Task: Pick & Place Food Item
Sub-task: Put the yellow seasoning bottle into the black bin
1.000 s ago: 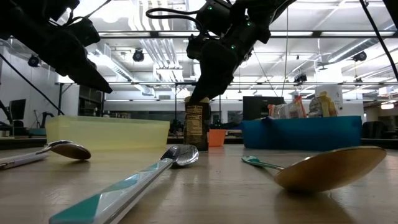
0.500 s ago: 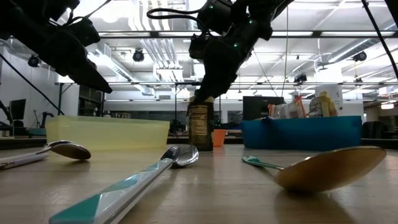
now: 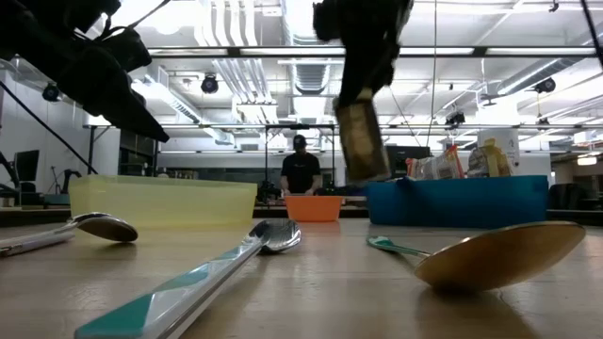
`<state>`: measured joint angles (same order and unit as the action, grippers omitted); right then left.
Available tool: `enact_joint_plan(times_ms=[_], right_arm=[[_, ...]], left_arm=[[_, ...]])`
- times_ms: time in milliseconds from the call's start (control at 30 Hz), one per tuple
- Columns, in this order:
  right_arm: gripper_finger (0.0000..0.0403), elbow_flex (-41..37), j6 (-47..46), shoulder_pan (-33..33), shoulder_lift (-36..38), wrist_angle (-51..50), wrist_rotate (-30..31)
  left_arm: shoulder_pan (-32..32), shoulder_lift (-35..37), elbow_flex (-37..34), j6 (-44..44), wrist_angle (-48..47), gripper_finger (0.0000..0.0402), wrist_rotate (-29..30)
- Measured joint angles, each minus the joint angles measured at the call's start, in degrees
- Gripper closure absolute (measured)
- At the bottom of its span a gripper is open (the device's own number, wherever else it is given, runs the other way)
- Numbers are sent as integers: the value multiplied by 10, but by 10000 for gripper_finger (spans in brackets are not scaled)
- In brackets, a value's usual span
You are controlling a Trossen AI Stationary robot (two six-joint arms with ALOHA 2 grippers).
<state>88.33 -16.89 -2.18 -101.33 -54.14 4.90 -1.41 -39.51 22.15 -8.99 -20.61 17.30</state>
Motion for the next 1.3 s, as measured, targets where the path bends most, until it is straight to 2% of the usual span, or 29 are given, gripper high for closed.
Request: enact_joint_plan(times_ms=[200, 400, 567, 733, 1000, 1300], right_arm=[[177, 5, -108, -63, 55, -43, 64], [177, 5, -264, -141, 104, -111, 128], [177, 5, -403, -209, 117, -179, 131], [177, 5, -526, -292, 120, -196, 134], [177, 5, -738, -413, 107, -229, 187], [177, 5, -884, -484, 62, -253, 194]], left_arm=[[0, 0, 0, 0, -3, 33, 0], [0, 0, 0, 0, -4, 33, 0], [0, 0, 0, 0, -4, 33, 0], [0, 0, 0, 0, -4, 33, 0], [0, 0, 0, -2, -4, 33, 0], [0, 0, 0, -2, -5, 33, 0]])
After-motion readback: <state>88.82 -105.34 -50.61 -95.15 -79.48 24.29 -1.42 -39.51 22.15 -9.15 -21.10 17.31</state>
